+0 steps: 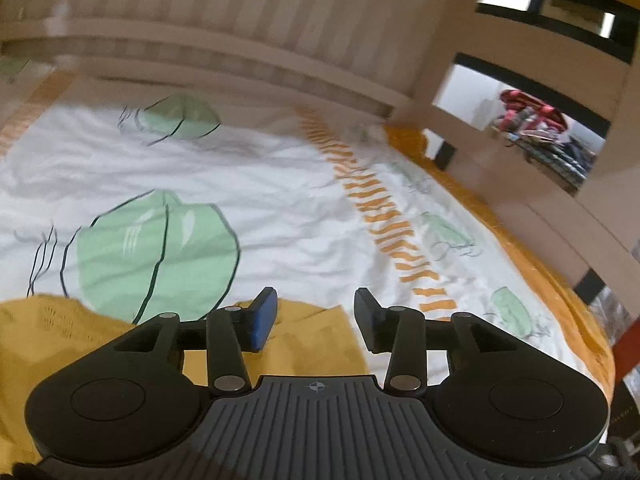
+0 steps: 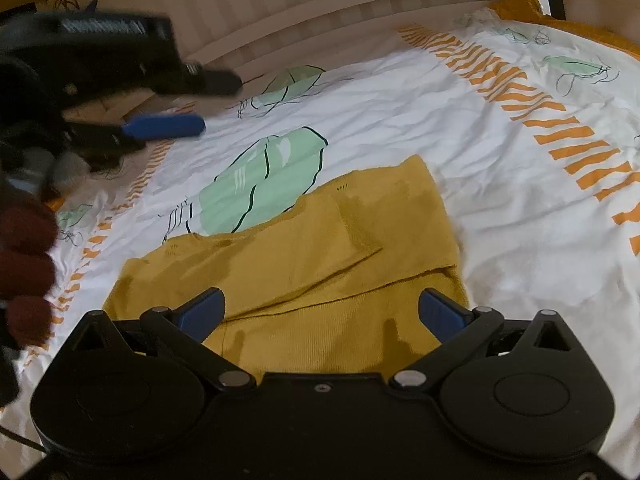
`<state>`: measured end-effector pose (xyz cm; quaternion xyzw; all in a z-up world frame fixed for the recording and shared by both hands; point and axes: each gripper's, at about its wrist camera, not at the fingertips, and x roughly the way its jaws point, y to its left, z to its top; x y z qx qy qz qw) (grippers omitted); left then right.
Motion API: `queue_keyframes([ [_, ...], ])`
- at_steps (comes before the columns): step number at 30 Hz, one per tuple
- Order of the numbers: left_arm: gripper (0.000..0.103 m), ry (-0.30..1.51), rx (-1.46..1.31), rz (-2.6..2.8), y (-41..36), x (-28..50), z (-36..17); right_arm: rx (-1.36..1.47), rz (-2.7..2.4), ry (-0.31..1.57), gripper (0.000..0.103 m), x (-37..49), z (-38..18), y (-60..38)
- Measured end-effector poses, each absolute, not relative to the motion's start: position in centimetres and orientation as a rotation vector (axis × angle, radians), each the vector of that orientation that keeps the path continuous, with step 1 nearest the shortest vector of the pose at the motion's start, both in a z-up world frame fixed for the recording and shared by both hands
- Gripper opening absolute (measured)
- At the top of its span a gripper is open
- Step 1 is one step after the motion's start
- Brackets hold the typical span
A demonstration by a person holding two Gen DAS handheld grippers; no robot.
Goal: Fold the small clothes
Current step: 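Lift the side edge and fold it over the body, then release, then grasp the opposite side edge of the sweater with the right tool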
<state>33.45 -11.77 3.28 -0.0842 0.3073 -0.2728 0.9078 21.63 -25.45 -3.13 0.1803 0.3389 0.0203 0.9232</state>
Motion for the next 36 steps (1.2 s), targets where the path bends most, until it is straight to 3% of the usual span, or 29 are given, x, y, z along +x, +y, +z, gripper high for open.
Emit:
queue_keyframes([
  [7, 0.043, 0.593, -0.163, -0.520, -8.8, 30.8, 3.4, 0.367, 0.050, 0.675, 0.102, 21.7, -3.5, -25.6],
  [24, 0.043, 0.852, -0.176, -0.187, 5.2, 27.3, -5.7, 0.302, 0.136, 0.635, 0.100, 21.9, -4.5, -24.4],
  [30, 0.043, 0.853, -0.131, -0.173, 5.9, 27.6, -7.6, 0.249, 0.148, 0.645, 0.088, 22.2, -4.7, -23.9],
  [34, 0.043, 0.876, -0.124, -0.146, 6.8, 28.3, -8.9, 0.229, 0.150, 0.667, 0.067, 22.8, -4.9, -24.0],
  [36, 0.043, 0.887, -0.146, -0.140, 7.2, 28.8, -9.5, 0.207, 0.140, 0.676, 0.063, 23.1, -5.0, -24.0],
])
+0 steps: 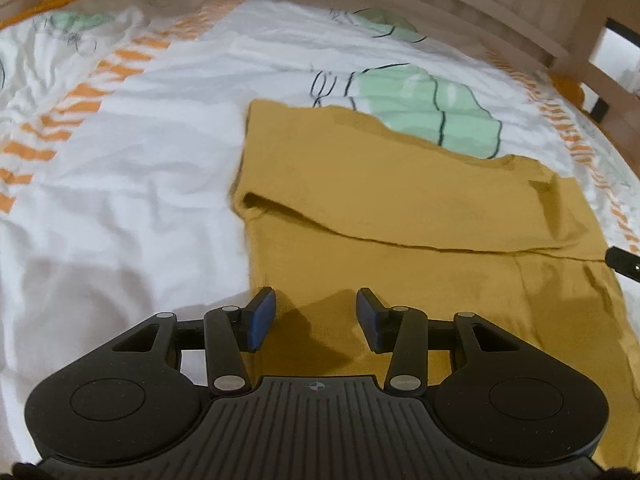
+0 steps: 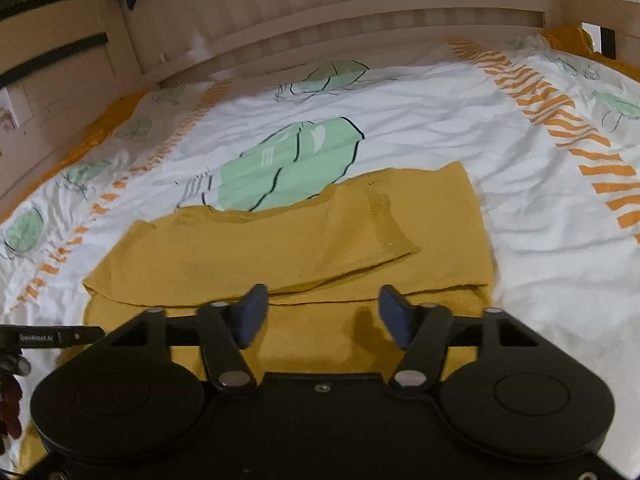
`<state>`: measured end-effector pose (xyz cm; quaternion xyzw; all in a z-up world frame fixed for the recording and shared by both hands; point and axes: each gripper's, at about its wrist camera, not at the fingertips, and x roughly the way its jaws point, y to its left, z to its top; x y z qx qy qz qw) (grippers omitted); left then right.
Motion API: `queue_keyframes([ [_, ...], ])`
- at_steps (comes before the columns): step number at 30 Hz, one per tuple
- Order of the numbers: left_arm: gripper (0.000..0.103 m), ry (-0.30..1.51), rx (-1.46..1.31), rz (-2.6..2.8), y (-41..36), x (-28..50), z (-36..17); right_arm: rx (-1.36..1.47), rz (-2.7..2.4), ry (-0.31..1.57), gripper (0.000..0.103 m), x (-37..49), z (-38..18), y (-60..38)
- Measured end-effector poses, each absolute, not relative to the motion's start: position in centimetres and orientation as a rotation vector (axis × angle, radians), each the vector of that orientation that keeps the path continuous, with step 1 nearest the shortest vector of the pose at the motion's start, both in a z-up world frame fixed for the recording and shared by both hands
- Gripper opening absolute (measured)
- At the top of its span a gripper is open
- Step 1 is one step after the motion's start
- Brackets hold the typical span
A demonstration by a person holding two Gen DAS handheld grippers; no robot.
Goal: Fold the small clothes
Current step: 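Grasp the opposite side edge of the sweater with the right tool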
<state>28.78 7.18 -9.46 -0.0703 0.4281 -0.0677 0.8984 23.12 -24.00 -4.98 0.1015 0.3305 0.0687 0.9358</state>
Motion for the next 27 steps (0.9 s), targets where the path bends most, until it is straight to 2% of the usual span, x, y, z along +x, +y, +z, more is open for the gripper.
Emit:
queue_keyframes([
  [4, 0.045, 0.894, -0.160, -0.140, 7.3, 29.0, -9.6, 0.197, 0.098, 0.664, 0.062, 24.3, -4.9, -24.5],
  [15, 0.067, 0.897, -0.127, -0.170, 6.3, 28.9, -9.9, 0.179, 0.066, 0.666, 0.062, 29.5, -5.9, -25.2],
  [22, 0.068, 0.911, -0.185, -0.177, 7.0, 29.2, -9.8, 0.212, 0.050, 0.711, 0.061, 31.1, -7.2, -25.9],
  [27, 0.070, 0.909, -0.185, -0.180, 6.9, 29.2, -9.8, 0.214, 0.063, 0.720, 0.051, 31.2, -7.7, -25.7],
])
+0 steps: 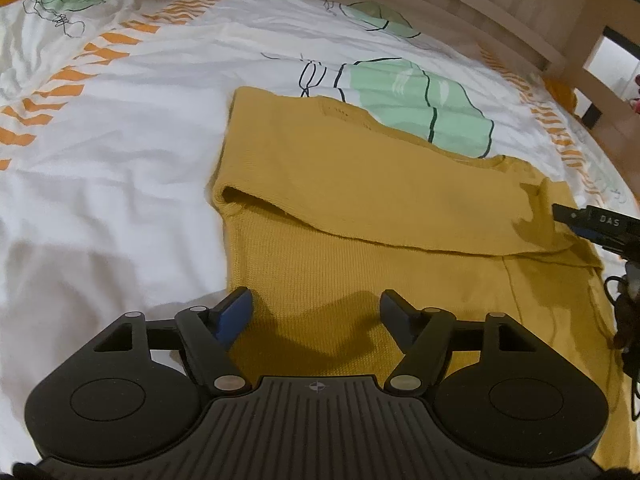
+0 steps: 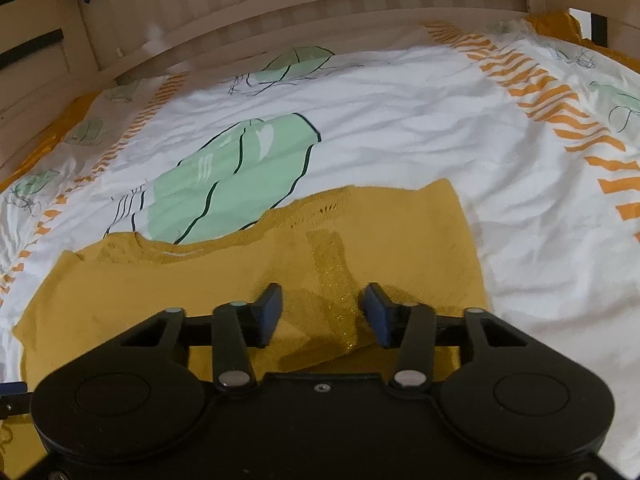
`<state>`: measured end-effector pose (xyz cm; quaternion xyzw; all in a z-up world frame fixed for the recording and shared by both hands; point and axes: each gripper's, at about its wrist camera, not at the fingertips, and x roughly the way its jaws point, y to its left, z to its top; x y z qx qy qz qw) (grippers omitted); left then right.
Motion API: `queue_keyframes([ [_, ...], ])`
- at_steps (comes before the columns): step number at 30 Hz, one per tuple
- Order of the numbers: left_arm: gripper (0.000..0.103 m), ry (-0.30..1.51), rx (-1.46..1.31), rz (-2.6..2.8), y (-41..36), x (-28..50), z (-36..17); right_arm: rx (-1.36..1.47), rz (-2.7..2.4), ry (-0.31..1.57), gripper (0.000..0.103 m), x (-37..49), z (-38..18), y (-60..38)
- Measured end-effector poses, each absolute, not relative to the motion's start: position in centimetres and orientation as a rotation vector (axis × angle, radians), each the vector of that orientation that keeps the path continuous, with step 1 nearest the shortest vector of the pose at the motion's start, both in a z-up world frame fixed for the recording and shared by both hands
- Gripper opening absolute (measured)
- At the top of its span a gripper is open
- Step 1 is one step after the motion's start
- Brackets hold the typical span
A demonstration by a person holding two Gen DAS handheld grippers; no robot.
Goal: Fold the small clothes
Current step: 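Grasp the opposite side edge of the sweater with the right tool, then fold the held side edge over the body and open the right tool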
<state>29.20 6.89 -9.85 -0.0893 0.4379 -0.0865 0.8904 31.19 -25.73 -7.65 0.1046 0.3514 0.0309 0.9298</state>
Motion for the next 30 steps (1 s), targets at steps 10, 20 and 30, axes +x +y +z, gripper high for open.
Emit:
queue_keyframes([
  [10, 0.074, 0.905, -0.179, -0.184, 6.8, 29.2, -9.9, 0.233, 0.133, 0.675, 0.015, 30.5, -5.5, -25.2],
  [20, 0.075, 0.904, -0.174, -0.188, 6.7, 29.2, -9.8, 0.225, -0.002, 0.630, 0.015, 29.9, -3.6, -28.9],
  [30, 0.076, 0.901, -0.163, -0.189, 6.5, 29.1, -9.9, 0.262, -0.051, 0.734, 0.033, 30.3, -7.3, -29.7],
])
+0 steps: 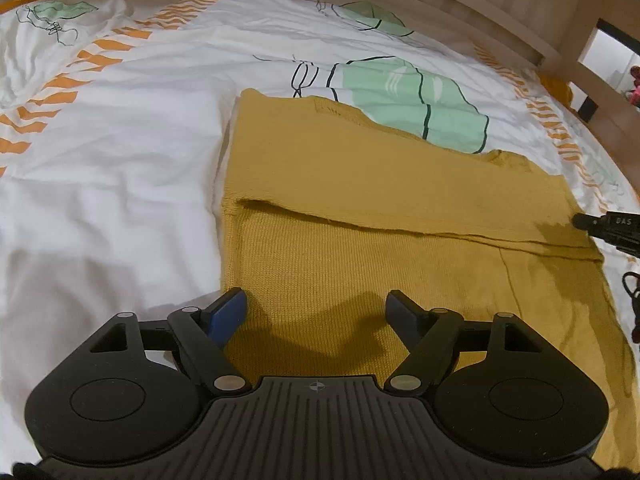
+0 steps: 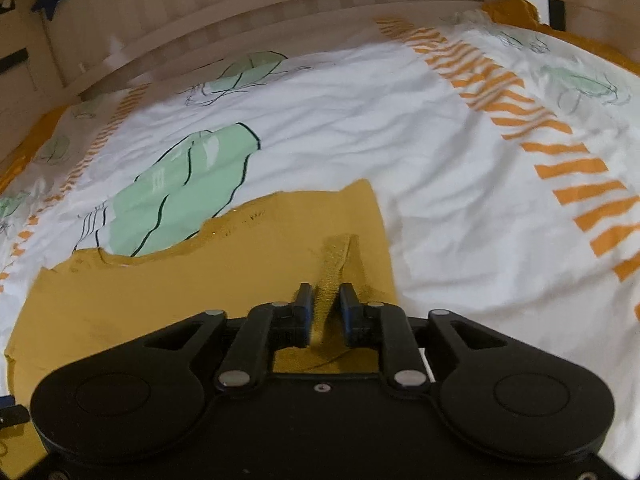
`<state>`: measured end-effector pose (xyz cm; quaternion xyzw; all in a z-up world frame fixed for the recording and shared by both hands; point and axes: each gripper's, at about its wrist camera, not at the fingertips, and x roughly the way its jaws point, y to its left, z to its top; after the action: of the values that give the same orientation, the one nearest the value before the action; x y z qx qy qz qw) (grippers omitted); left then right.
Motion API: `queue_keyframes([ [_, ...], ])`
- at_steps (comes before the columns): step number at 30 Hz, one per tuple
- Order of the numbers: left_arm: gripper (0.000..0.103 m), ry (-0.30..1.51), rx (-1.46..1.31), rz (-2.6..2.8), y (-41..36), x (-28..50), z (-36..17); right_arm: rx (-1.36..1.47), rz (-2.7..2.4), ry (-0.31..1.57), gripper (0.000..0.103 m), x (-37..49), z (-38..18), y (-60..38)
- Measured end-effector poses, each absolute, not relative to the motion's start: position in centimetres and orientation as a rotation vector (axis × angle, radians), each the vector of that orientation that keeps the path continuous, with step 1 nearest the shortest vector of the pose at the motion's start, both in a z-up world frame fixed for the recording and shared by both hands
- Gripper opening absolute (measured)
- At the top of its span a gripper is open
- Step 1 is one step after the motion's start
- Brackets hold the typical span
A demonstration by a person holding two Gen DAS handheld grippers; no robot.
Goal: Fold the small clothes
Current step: 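Fold the held side edge over the body and open the right tool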
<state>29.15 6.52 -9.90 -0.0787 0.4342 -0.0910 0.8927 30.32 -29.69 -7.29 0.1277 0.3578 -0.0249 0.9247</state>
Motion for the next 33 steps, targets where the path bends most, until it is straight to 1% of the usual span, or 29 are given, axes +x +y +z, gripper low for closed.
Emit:
queue_keyframes([
  [1, 0.076, 0.901, -0.161, -0.189, 6.5, 29.1, -9.9, 0.262, -0.059, 0.731, 0.046, 30.0, -7.2, -29.7],
  [2, 0.076, 0.900, -0.159, -0.189, 6.4, 29.1, -9.9, 0.260, -0.066, 0.726, 0.058, 29.8, -7.1, -29.8],
  [4, 0.076, 0.899, -0.155, -0.188, 6.4, 29.1, -9.9, 0.256, -0.071, 0.716, 0.067, 29.3, -6.9, -29.9],
  [6, 0.077, 0.898, -0.151, -0.187, 6.3, 29.1, -9.9, 0.250, -0.077, 0.712, 0.072, 29.0, -6.7, -29.9],
  [8, 0.077, 0.895, -0.148, -0.187, 6.2, 29.1, -10.0, 0.256, -0.070, 0.711, 0.080, 28.6, -6.6, -29.9],
  [10, 0.077, 0.891, -0.143, -0.186, 6.1, 29.0, -10.0, 0.266, -0.058, 0.723, 0.084, 28.1, -6.6, -29.8],
  [12, 0.078, 0.887, -0.136, -0.184, 6.0, 29.0, -10.0, 0.260, -0.046, 0.742, 0.085, 27.4, -6.7, -29.5],
  [13, 0.078, 0.884, -0.130, -0.182, 5.9, 29.0, -10.1, 0.255, -0.039, 0.750, 0.087, 27.0, -6.8, -29.2],
  [14, 0.078, 0.882, -0.124, -0.179, 5.8, 28.9, -10.1, 0.252, -0.032, 0.757, 0.092, 26.6, -6.8, -29.0],
  [15, 0.079, 0.880, -0.118, -0.177, 5.7, 28.9, -10.1, 0.253, -0.023, 0.766, 0.094, 26.2, -6.9, -28.8],
  [18, 0.081, 0.870, -0.099, -0.172, 5.3, 28.6, -10.2, 0.258, 0.006, 0.787, 0.097, 25.2, -7.2, -28.0],
  [21, 0.083, 0.859, -0.076, -0.166, 4.9, 28.4, -10.3, 0.202, 0.012, 0.798, 0.098, 24.4, -7.4, -27.0],
  [23, 0.083, 0.853, -0.061, -0.160, 4.6, 28.3, -10.4, 0.180, 0.019, 0.805, 0.102, 24.2, -7.7, -26.5],
  [29, 0.083, 0.839, -0.047, -0.139, 4.3, 28.0, -10.5, 0.191, 0.017, 0.833, 0.103, 24.1, -8.7, -26.6],
  [33, 0.084, 0.836, -0.042, -0.133, 4.1, 27.9, -10.5, 0.200, 0.000, 0.793, 0.102, 23.6, -8.2, -26.7],
])
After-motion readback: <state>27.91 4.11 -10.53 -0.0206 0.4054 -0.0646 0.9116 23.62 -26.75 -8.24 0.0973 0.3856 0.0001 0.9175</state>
